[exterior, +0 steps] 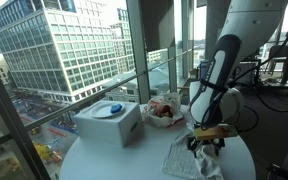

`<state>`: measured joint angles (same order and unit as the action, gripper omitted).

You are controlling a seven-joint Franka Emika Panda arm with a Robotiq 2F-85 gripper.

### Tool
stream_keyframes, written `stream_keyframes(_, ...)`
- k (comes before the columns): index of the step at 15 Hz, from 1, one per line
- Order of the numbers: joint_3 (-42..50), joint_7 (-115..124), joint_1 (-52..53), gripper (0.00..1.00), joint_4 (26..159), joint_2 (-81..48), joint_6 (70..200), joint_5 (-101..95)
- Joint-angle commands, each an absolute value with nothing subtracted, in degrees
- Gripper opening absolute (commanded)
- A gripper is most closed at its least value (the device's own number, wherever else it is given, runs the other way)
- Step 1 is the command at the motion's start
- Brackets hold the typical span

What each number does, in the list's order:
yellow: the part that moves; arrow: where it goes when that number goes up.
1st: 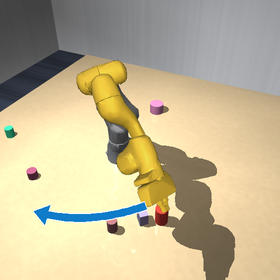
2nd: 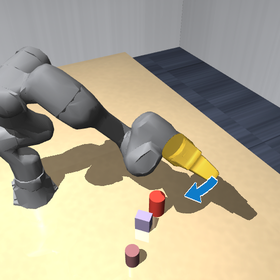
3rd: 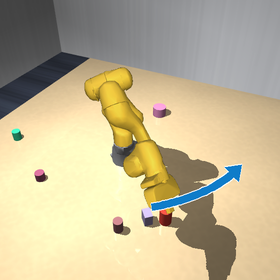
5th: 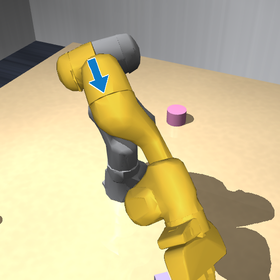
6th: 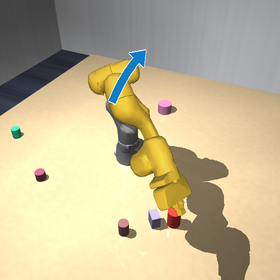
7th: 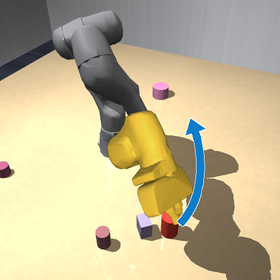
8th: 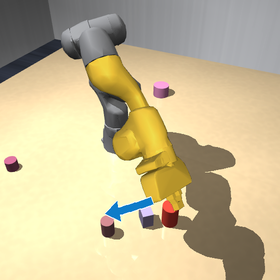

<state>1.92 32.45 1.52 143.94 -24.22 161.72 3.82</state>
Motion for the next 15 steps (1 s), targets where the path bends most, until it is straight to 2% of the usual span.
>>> stream_keyframes(1, 1.5, 30.0, 1.8, 1.00, 145.5, -23.0, 162.4, 10.0)
stream_keyframes(5, 2.1, 29.2, 1.8, 1.00, 143.9, -24.7, 163.1, 13.1)
stream_keyframes(9, -0.2, 25.8, -1.9, 1.00, 140.2, -27.5, 158.0, 18.5)
stream_keyframes(15, 2.0, 25.7, -0.8, 1.00, 135.1, -32.6, 154.0, 17.7)
